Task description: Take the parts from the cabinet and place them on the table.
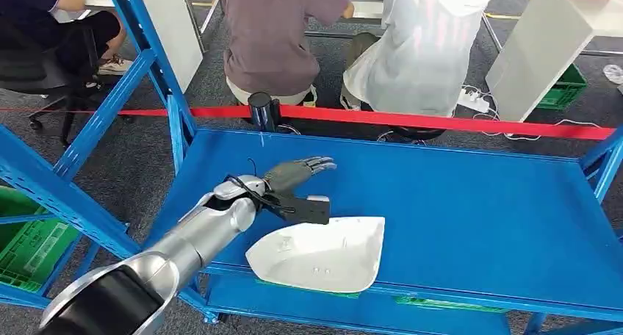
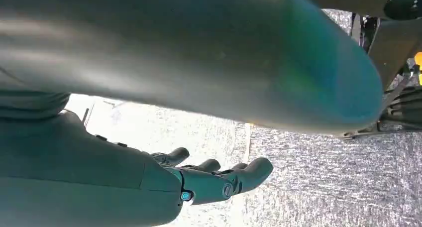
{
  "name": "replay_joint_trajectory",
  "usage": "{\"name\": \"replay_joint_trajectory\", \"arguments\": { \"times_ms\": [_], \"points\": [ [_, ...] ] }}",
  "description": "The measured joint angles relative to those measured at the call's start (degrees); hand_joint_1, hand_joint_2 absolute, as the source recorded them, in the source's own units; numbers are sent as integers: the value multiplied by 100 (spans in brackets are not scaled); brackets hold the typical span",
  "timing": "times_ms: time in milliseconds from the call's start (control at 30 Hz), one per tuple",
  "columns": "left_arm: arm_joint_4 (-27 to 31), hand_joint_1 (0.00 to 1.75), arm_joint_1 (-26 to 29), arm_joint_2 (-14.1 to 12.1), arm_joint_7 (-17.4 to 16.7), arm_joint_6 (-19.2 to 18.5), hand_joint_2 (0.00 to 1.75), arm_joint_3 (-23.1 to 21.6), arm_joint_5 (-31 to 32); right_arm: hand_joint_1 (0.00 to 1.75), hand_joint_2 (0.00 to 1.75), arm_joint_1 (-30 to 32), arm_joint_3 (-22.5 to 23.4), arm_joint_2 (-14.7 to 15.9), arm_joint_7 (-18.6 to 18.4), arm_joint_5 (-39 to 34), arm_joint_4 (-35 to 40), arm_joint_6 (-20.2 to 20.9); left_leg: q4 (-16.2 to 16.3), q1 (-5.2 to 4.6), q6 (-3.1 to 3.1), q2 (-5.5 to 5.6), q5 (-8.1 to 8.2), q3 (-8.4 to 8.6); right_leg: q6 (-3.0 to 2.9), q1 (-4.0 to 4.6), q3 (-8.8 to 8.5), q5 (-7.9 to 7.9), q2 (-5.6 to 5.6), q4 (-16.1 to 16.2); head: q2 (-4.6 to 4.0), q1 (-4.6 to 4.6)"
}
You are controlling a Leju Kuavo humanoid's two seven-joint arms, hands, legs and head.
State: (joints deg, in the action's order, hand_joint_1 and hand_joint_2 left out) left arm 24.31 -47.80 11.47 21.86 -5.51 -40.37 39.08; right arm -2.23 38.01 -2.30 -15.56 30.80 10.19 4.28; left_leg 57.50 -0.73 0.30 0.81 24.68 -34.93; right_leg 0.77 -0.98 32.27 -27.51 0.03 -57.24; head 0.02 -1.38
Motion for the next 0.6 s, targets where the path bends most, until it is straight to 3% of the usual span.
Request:
{"name": "replay_joint_trajectory", "arguments": {
  "times_ms": [600],
  "points": [
    [551,0,503,-168,41,0,0,-463,-114,0,0,6,140,-9,35,-20,0,-66,0,0,0,0,0,0,1,0,0,-1,1,0,0,-2]
  ]
}}
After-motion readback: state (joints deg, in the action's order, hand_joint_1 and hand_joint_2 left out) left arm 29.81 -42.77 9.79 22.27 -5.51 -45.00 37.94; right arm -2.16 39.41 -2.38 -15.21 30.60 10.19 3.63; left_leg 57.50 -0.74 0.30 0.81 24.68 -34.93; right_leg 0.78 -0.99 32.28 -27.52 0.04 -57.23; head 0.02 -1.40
